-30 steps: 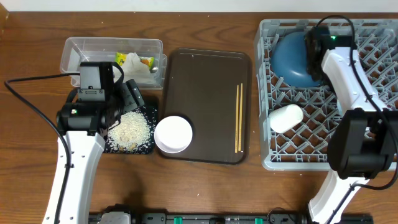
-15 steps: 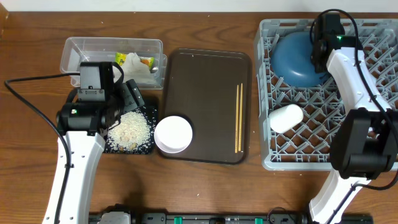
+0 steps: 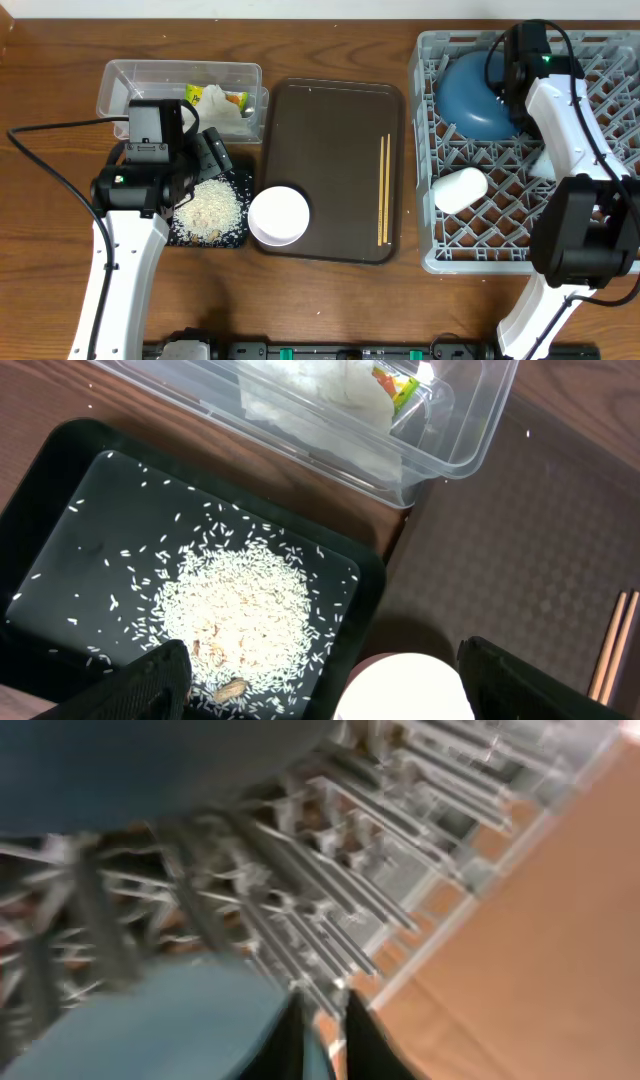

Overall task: Sort waste into correct bins and load items into the dishwasher rack
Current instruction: 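Lift the light-blue bowl with right gripper and place it in the rack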

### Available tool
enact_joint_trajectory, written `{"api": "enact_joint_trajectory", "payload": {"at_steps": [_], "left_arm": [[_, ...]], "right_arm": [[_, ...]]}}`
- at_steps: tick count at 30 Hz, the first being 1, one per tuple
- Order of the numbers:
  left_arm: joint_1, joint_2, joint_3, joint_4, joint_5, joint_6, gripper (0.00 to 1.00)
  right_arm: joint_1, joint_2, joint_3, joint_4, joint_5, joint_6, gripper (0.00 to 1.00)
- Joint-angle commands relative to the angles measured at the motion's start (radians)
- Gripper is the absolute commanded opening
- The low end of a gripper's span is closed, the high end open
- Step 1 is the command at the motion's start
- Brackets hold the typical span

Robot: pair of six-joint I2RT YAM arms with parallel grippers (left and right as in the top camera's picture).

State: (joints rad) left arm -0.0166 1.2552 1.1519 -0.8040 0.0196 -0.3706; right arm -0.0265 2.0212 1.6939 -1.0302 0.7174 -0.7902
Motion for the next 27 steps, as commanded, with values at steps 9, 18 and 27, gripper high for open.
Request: {"api": "enact_joint_trajectory", "payload": {"at_steps": [9,18,27], "left_arm": [[0.004,0.005,0.011,0.0,-0.005,-0.005,0.88],[0.004,0.005,0.011,0.0,-0.005,-0.005,0.88],[0.004,0.005,0.011,0.0,-0.005,-0.005,0.88]], "right_arm": [[0.017,-0.005,-0.019,0.064,-0.17,0.105,0.99],[0.021,-0.026,-0.008,0.069,-0.247,0.106,0.99],[0.02,-0.106,0.072,0.084,-0.426,0.17,0.99]]}}
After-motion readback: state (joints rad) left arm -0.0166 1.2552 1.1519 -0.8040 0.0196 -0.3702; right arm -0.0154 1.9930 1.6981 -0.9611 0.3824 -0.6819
